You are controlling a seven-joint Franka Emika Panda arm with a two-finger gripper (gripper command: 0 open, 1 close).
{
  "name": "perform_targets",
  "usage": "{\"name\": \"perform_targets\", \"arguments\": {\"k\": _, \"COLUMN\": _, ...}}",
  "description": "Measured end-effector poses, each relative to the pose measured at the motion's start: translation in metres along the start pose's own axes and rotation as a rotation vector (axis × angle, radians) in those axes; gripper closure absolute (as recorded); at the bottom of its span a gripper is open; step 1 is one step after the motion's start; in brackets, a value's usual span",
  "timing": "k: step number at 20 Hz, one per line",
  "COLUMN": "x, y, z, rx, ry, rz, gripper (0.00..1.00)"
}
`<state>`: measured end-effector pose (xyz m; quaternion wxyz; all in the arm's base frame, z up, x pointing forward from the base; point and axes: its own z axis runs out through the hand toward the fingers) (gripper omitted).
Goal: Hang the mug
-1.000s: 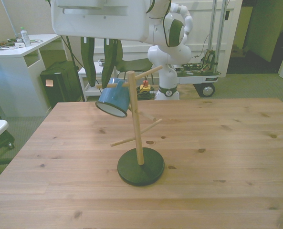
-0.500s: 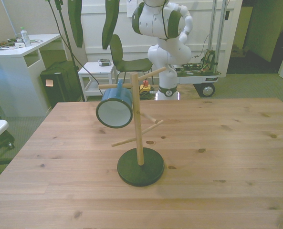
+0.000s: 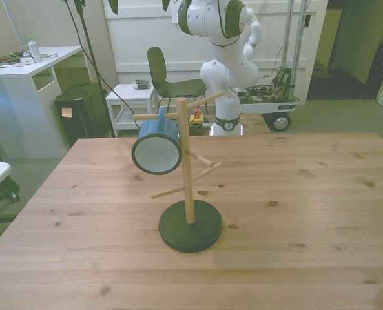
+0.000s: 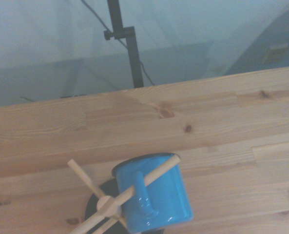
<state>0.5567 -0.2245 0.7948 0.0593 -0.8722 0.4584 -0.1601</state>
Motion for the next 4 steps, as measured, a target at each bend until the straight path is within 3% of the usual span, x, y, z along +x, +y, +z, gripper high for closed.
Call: {"name": "perform_targets", "arguments": {"k": 4, "x": -0.008, "y": -0.018, "z": 0.021, "rx": -0.015, "ry": -0.047, "rz": -0.037, "gripper": 0.0}}
